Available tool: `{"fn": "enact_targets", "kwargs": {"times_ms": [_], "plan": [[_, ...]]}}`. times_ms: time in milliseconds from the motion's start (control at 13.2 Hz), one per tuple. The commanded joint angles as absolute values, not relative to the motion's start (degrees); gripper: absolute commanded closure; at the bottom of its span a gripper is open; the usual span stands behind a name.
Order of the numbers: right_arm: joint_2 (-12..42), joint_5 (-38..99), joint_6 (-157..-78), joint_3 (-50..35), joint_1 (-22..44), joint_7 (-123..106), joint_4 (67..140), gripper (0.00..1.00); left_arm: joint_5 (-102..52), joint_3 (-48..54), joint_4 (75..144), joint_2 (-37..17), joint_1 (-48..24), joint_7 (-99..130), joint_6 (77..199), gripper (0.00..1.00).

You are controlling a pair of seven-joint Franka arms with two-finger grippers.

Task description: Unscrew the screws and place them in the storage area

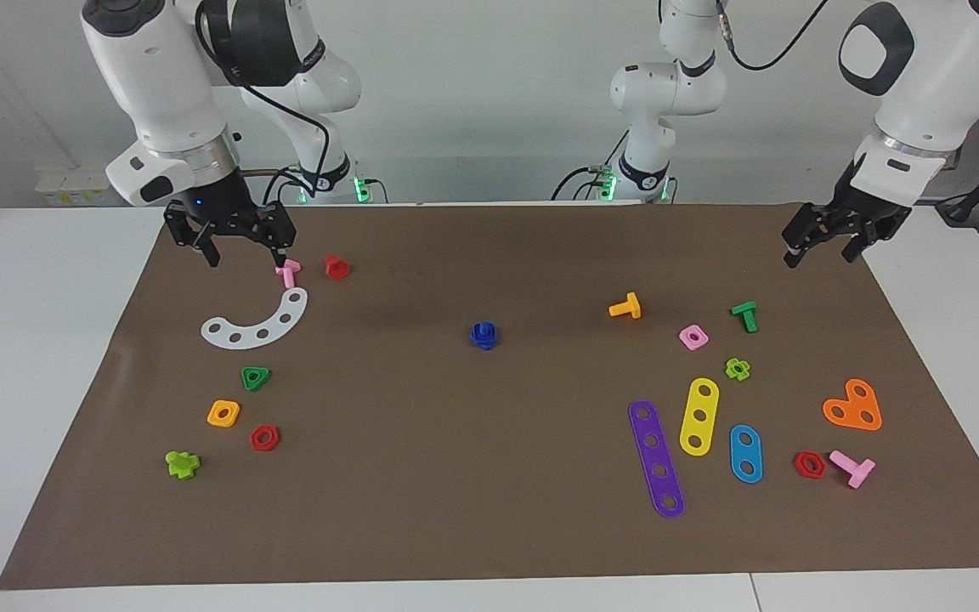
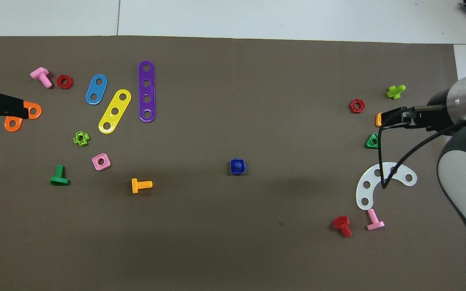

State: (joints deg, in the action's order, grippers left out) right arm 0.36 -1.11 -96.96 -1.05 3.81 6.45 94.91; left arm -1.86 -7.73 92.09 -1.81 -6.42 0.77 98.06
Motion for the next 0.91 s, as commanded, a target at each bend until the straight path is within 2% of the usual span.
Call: {"fn": "enact_targets", "kwargs": {"times_ms": [0, 151, 303, 605, 832], "plan": [[-0.44, 0.35, -96.15, -1.41, 3.08, 4.74, 95.19, 0.0, -1.41, -7.38, 91.76, -2.2, -6.15, 0.35, 98.61, 0.01], [-0.44, 0.35, -96.42, -1.41, 2.99, 4.75, 95.19, 0.0, -1.49, -7.03, 92.28, -2.2, -7.11, 0.97, 98.88, 0.05], [-0.44, 0.35, -96.33, -1.41, 2.99, 4.57, 95.19, 0.0, -1.49, -6.5, 93.86, -2.55, -12.36, 2.71, 99.93, 0.06], [-0.44, 0.35, -96.42, -1.41, 2.99, 4.57, 95.19, 0.0, -8.68, -6.5, 95.36, -10.09, -23.61, 17.72, 110.89, 0.06], [-0.44, 0.35, -96.42, -1.41, 2.99, 4.57, 95.19, 0.0, -9.66, -6.5, 96.24, -12.91, -31.35, 26.17, 119.95, 0.06]]}}
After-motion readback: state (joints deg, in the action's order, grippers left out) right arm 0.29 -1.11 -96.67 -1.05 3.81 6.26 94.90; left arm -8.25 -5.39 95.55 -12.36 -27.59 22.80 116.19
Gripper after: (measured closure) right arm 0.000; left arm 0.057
